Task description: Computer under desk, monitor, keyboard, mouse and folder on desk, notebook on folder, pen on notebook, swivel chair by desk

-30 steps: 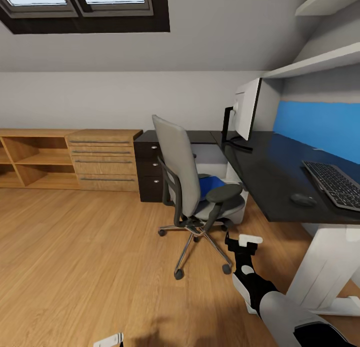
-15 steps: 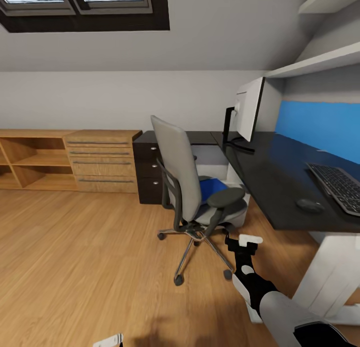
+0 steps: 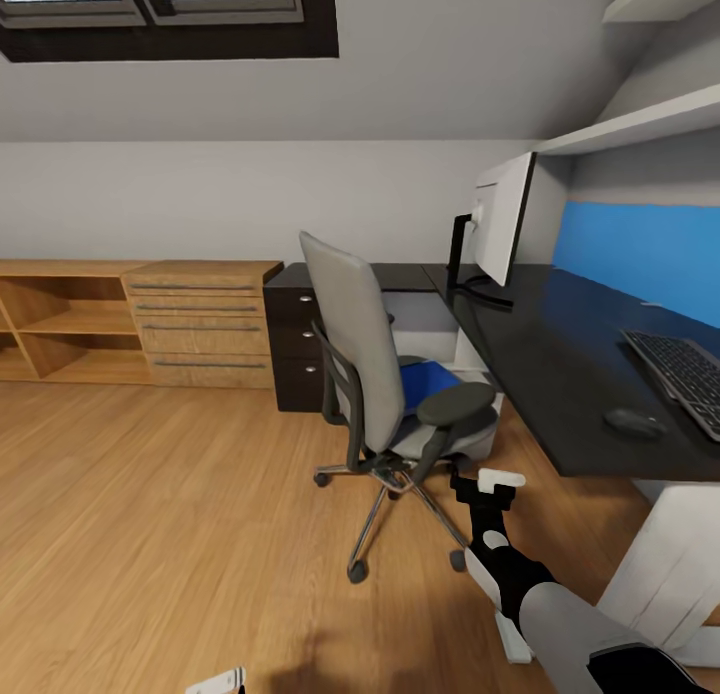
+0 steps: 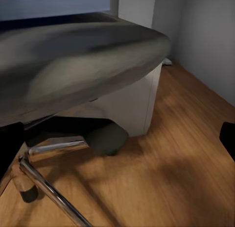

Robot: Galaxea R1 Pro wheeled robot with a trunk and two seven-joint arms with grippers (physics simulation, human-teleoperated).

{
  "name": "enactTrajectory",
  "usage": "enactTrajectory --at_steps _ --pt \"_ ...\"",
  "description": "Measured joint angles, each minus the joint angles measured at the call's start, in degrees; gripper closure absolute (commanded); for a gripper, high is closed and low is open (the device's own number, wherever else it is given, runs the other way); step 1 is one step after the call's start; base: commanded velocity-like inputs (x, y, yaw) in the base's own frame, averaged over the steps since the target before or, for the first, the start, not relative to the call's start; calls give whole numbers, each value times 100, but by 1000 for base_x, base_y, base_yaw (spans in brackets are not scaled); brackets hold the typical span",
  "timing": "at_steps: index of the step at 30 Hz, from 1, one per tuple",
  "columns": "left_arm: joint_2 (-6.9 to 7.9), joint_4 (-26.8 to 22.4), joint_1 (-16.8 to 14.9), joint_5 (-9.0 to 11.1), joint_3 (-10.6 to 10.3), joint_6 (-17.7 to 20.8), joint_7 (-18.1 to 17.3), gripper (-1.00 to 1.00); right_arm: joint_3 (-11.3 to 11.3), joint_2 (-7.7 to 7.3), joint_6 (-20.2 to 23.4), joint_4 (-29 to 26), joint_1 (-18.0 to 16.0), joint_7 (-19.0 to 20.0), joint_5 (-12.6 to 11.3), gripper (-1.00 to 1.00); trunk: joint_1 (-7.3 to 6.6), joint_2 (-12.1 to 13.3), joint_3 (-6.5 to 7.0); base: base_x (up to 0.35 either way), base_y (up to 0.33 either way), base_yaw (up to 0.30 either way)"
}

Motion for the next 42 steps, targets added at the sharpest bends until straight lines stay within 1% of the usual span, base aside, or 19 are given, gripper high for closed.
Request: enactTrajectory --at_steps 7,15,23,29,32,37,42 --pt "-3 0 0 -5 -3 0 -1 -100 -1 0 0 0 0 1 0 -100 0 0 0 49 0 0" --pt "-1 0 0 -1 -6 0 -3 -100 5 0 0 0 0 0 0 -100 0 0 0 177 0 0" --pt "-2 0 0 0 -1 0 1 -100 1 6 -10 1 0 -3 -8 -100 1 0 0 21 0 0" --pt "0 0 0 0 -2 0 -1 -100 39 8 -9 0 0 18 12 -100 1 0 0 0 0 0" --pt "-1 0 0 0 -5 0 -5 -100 47 15 -10 0 0 105 23 -100 1 0 0 0 0 0" --pt "-2 0 0 -3 -7 0 -4 -100 52 17 -11 4 0 388 39 -100 1 0 0 0 0 0" --pt "-5 0 0 -7 -8 0 -4 -100 49 32 -18 1 0 427 35 -100 1 0 0 0 0 0"
